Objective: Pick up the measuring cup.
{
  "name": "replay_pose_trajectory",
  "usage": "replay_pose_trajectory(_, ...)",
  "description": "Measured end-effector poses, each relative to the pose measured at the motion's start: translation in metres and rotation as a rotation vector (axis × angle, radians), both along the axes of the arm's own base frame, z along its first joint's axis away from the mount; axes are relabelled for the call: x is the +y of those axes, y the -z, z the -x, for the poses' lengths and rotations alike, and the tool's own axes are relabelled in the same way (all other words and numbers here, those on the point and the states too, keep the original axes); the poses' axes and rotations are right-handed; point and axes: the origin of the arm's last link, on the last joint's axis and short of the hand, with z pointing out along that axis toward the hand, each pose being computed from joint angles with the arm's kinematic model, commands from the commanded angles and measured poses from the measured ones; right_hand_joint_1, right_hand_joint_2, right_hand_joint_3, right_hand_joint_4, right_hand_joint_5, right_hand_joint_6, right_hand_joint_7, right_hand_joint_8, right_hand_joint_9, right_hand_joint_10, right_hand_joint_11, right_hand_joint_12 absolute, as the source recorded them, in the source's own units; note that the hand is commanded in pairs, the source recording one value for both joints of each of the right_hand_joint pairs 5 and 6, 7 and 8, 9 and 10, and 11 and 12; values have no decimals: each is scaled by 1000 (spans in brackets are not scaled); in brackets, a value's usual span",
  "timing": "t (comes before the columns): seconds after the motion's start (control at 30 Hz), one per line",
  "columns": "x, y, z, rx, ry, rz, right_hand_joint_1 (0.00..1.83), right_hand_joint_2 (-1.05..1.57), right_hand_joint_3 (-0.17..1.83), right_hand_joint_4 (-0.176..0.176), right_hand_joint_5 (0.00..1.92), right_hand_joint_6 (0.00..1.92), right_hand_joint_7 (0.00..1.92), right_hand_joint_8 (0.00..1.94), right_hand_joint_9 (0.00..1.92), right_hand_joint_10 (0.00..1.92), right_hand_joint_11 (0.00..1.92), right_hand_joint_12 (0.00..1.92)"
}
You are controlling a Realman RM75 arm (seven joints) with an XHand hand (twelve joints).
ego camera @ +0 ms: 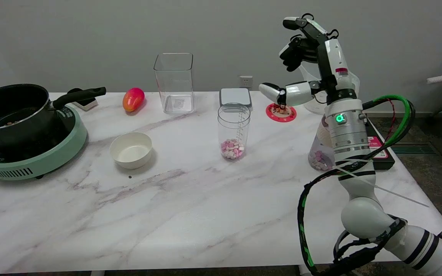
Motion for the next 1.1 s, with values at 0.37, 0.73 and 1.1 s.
replay_pose_trajectory(0.37, -1, -12, 4, -31, 9, 15, 1293, 133, 772, 0, 542, 542, 1052, 1052, 1059, 1059, 1099, 1099)
replay_pose_trajectory(0.73, -6, -11, 7, -62, 29, -37, 1301, -24, 988, 0, 530, 530, 971, 971, 826, 826, 932, 932)
replay_pose_trajectory(1.1, -11, -1, 16, -153, 80, -135, 1249, -454, 1384, 0, 224, 224, 548, 548, 565, 565, 681, 681)
